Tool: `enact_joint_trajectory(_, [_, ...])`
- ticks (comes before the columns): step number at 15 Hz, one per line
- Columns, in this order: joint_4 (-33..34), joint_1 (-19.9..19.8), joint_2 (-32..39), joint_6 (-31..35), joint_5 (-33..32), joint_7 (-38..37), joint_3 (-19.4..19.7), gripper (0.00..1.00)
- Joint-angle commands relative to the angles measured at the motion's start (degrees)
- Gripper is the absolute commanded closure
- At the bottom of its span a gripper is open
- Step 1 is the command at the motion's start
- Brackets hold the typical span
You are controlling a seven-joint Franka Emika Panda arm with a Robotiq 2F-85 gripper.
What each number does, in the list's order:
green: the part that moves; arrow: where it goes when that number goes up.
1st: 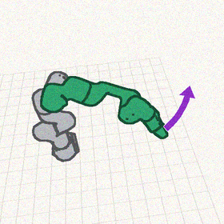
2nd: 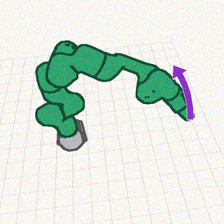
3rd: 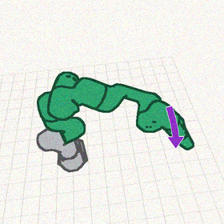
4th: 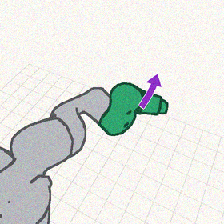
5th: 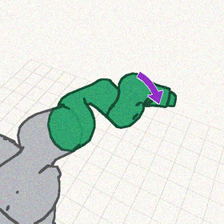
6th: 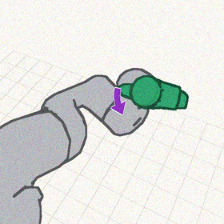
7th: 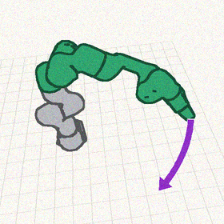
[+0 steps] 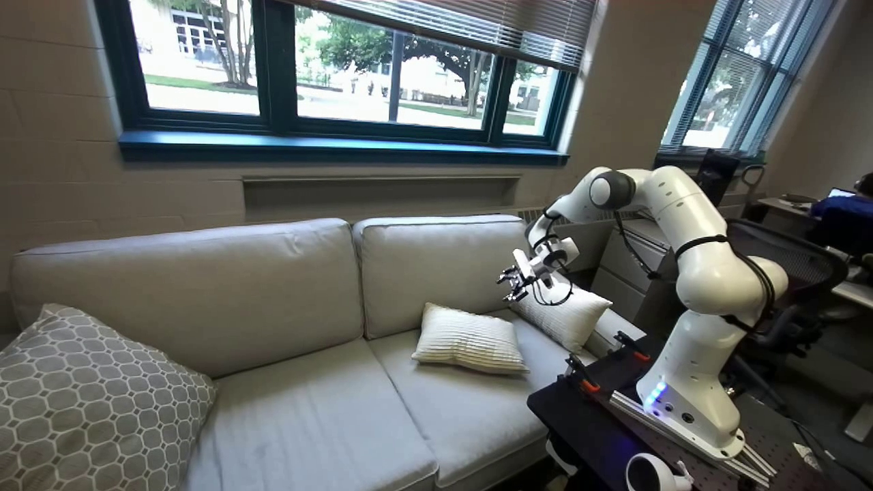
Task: Put the two pillows properly on the right side of the couch
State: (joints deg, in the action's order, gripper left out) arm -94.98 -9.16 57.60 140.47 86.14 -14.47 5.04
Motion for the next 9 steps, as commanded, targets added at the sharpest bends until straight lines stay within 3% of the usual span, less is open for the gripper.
enact_joint_trajectory(1, [11.16, 0.58, 7.15, 1.99, 3.00, -8.36, -2.03, 0.00])
enact_joint_trajectory(5, [21.30, 1.78, 15.55, -2.08, -4.08, -25.90, -1.44, 0.00])
enact_joint_trajectory(9, [29.27, 2.60, 22.02, -12.76, -14.69, -41.99, -1.30, 0.00])
